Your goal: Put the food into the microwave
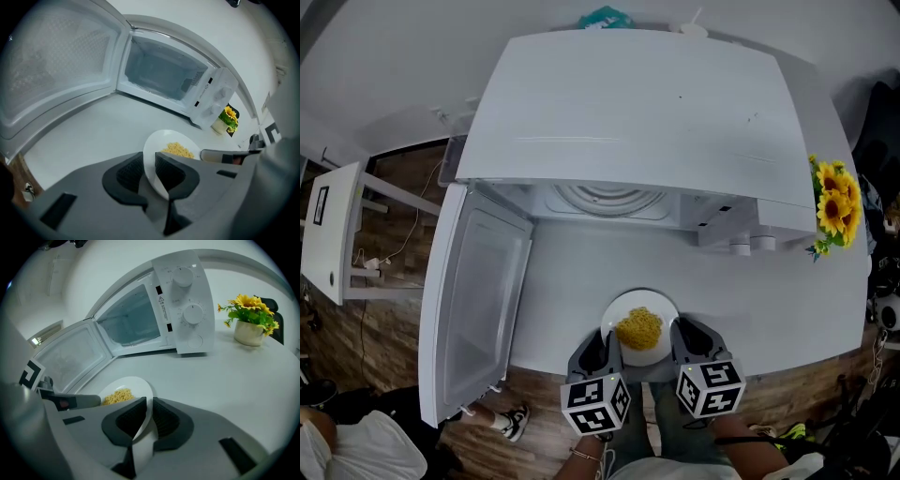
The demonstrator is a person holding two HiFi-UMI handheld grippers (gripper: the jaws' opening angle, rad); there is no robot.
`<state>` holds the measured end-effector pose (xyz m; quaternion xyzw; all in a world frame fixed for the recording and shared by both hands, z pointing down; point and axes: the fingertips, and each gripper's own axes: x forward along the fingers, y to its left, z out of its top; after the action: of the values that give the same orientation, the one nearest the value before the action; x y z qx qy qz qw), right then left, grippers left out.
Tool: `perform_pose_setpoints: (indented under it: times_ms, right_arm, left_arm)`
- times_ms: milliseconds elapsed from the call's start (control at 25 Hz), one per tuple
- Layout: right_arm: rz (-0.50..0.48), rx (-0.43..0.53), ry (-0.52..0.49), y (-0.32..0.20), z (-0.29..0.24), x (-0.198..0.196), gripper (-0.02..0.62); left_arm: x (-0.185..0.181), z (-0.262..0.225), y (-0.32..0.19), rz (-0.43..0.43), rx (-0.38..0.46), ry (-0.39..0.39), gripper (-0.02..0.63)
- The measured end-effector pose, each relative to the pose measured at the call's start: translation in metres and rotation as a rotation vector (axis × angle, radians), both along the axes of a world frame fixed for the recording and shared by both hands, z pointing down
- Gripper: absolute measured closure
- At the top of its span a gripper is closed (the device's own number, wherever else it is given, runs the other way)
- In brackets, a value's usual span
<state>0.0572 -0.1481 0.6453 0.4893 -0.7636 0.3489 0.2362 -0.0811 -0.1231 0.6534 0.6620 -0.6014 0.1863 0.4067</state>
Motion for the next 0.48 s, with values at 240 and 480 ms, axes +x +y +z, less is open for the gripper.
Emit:
perform_pose_setpoints:
  times_ms: [240,480]
  right_arm:
    - [0.007,0.000,-0.015,0.0003,0.0000,-0.0007,0.545]
    - [0.004,0.024,-0.009,0.0005,-0.0077,-0.0044,0.546]
  left_arm:
    - [-0.0018,0.0003,-0.0019,-0.011,-0.006,0.018,0.528]
    - [-0.0061,-0.0053,-0.0010,-0.012,-0.010,0.015,0.532]
